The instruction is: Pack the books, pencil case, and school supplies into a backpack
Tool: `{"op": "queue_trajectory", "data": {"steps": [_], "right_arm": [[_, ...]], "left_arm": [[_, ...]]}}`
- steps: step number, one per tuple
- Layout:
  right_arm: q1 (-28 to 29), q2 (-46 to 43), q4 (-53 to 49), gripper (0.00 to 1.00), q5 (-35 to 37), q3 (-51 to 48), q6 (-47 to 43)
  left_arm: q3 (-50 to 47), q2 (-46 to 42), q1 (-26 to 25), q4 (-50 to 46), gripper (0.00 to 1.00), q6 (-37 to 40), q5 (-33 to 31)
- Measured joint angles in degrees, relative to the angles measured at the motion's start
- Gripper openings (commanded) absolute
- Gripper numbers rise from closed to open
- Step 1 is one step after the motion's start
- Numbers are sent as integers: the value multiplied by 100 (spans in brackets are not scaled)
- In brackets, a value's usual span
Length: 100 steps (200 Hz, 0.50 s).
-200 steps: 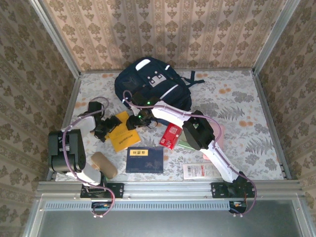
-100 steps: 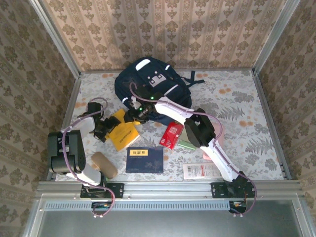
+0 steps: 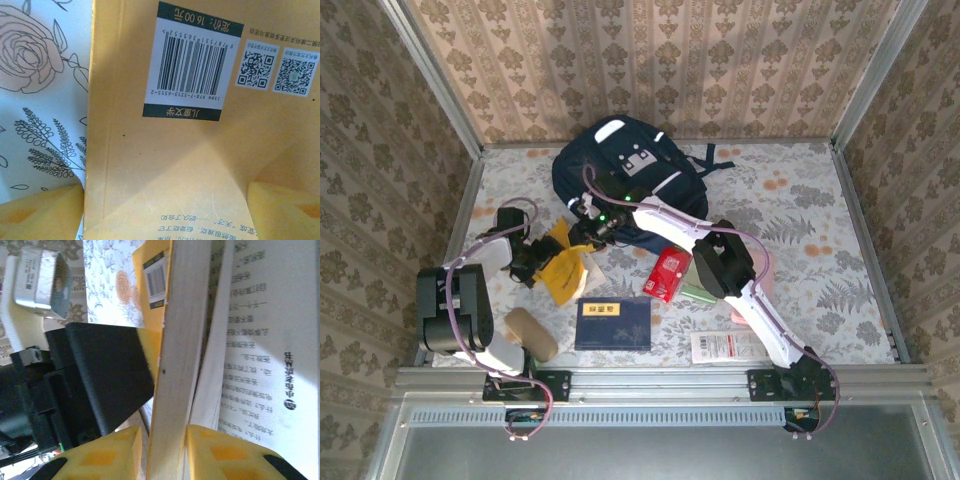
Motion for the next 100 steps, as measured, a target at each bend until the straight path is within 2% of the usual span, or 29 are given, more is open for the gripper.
{"op": "queue_trajectory", "data": {"steps": [37, 100], "right_arm": [[-39, 20, -149, 0, 136, -2, -129], [-153, -46, 79, 0, 205, -417, -15]], "left_arm": [[-2, -9, 0, -4, 85, 4, -2], [-4, -299, 48, -282, 93, 162, 157]]}}
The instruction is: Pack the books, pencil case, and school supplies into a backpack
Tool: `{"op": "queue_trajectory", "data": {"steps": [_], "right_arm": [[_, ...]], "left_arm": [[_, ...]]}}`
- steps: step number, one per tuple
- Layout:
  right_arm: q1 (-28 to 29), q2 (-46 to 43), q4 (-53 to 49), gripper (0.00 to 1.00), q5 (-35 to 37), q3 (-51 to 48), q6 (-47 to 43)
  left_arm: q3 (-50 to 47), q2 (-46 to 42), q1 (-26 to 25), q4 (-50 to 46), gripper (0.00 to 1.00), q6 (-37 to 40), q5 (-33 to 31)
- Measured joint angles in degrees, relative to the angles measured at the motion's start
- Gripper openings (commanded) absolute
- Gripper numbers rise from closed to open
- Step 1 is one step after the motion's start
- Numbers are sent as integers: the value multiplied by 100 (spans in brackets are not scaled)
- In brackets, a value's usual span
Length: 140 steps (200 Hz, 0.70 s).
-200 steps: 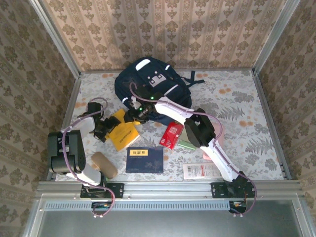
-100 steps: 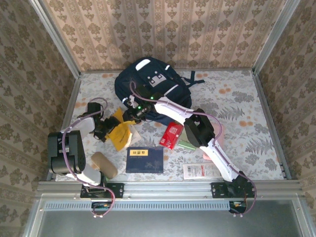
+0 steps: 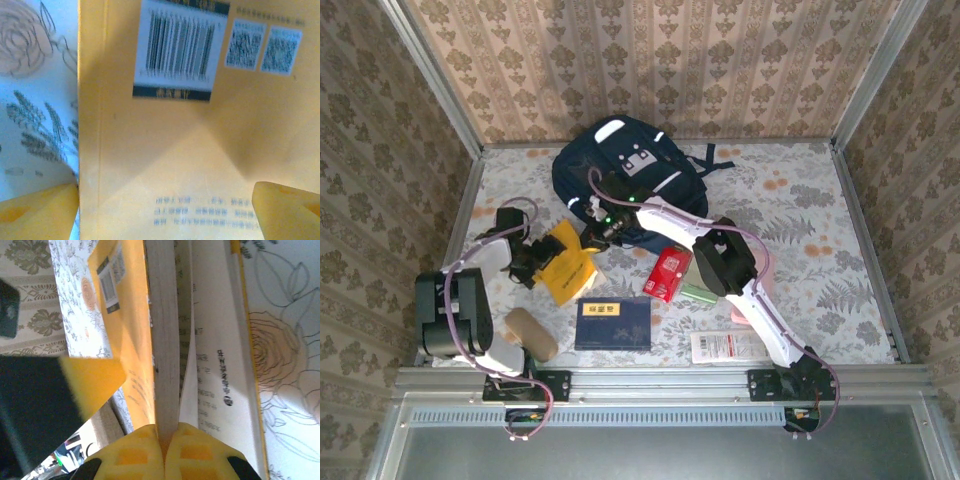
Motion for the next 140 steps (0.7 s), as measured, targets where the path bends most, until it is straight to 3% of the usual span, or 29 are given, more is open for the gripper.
{"op": "queue_trajectory", "data": {"steps": [57, 103, 140], "right_arm": [[-120, -343, 767, 0, -188, -153, 643], [-323, -922, 1204, 0, -393, -153, 1126], [-560, -1534, 1440, 0, -511, -374, 1290]], "left_arm": [[468, -1143, 212, -737, 93, 133, 17], [710, -1585, 219, -992, 95, 184, 105], [616, -1683, 216, -485, 95, 173, 846]]}}
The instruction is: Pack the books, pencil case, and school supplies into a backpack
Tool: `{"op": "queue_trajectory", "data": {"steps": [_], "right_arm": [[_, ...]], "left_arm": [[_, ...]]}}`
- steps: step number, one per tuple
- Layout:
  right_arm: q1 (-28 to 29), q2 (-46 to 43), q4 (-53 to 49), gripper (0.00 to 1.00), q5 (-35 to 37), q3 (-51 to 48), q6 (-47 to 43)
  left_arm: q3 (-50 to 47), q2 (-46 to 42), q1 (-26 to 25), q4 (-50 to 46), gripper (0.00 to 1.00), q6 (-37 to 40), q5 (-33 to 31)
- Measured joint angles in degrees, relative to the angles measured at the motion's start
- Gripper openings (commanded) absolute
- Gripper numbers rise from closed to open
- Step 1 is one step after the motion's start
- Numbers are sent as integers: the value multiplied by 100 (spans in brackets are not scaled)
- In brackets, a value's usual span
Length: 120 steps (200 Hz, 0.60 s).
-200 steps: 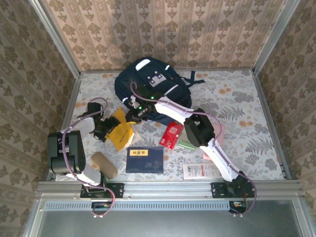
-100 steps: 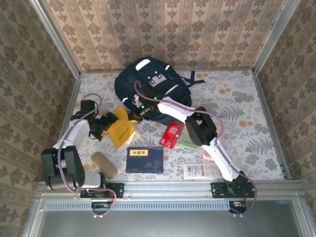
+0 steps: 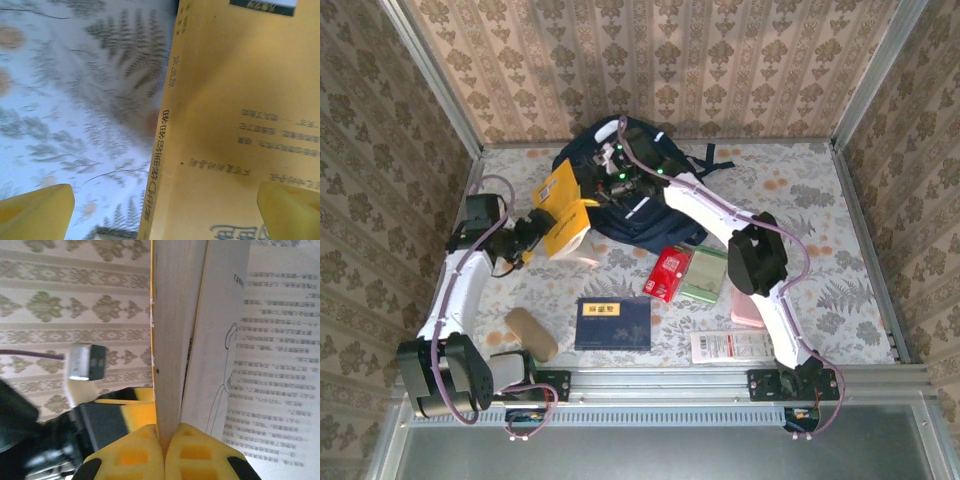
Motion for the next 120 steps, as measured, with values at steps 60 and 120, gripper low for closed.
{"op": "queue_trajectory", "data": {"steps": [60, 120], "right_arm": [[-608, -1185, 1766, 0, -413, -2114, 1141], [-933, -2144, 3381, 0, -619, -3958, 2111]], "left_arm": [[-328, 107, -162, 1974, 95, -706, 1580], [-210, 686, -1075, 3252, 93, -1239, 2328]]}}
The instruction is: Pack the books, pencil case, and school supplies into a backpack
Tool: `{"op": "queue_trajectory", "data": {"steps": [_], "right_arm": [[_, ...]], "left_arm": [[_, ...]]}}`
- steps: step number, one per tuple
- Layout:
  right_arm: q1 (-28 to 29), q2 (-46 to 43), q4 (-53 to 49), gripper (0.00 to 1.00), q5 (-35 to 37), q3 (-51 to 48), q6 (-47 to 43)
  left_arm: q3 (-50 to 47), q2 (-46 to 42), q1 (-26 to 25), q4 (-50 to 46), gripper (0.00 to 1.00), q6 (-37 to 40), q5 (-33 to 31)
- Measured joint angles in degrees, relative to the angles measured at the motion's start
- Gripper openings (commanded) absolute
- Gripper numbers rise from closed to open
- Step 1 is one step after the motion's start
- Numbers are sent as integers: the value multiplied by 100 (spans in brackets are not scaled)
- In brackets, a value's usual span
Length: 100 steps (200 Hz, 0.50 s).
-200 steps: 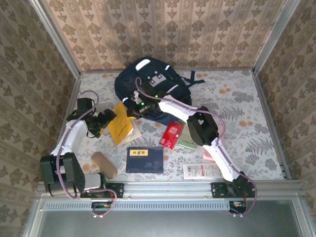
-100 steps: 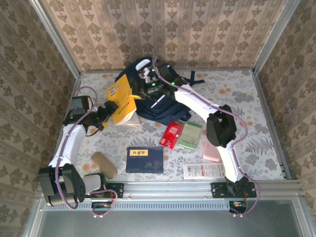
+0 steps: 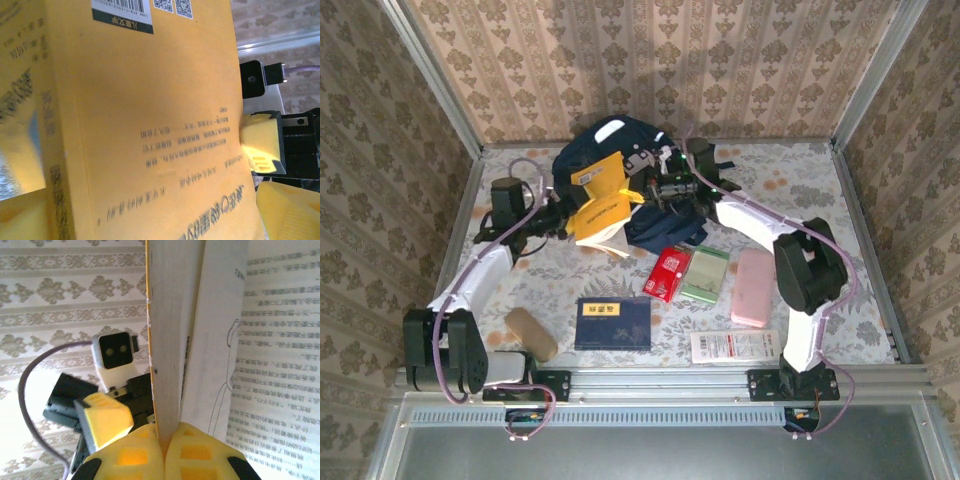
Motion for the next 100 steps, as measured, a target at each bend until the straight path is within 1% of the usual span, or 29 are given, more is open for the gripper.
{"op": "queue_trajectory", "data": {"steps": [14, 28, 65, 84, 94, 100], "right_arm": [[-20, -315, 262, 0, -52, -332, 118], [-31, -599, 396, 0, -98, -542, 149], [-81, -1137, 404, 0, -160, -933, -85], [-155, -1314, 249, 0, -133, -1119, -317], [-197, -1388, 122, 8, -127, -1191, -431], [-216, -1427, 46, 16, -122, -1222, -481]], "left_arm": [[13, 55, -175, 142, 90, -50, 55], [13, 52, -297, 328, 84, -164, 107], [9, 42, -376, 1187, 54, -573, 264], [0, -13, -472, 1434, 39, -678, 273], [-7, -52, -535, 1532, 30, -750, 267], [-11, -76, -573, 1593, 24, -761, 260]]}}
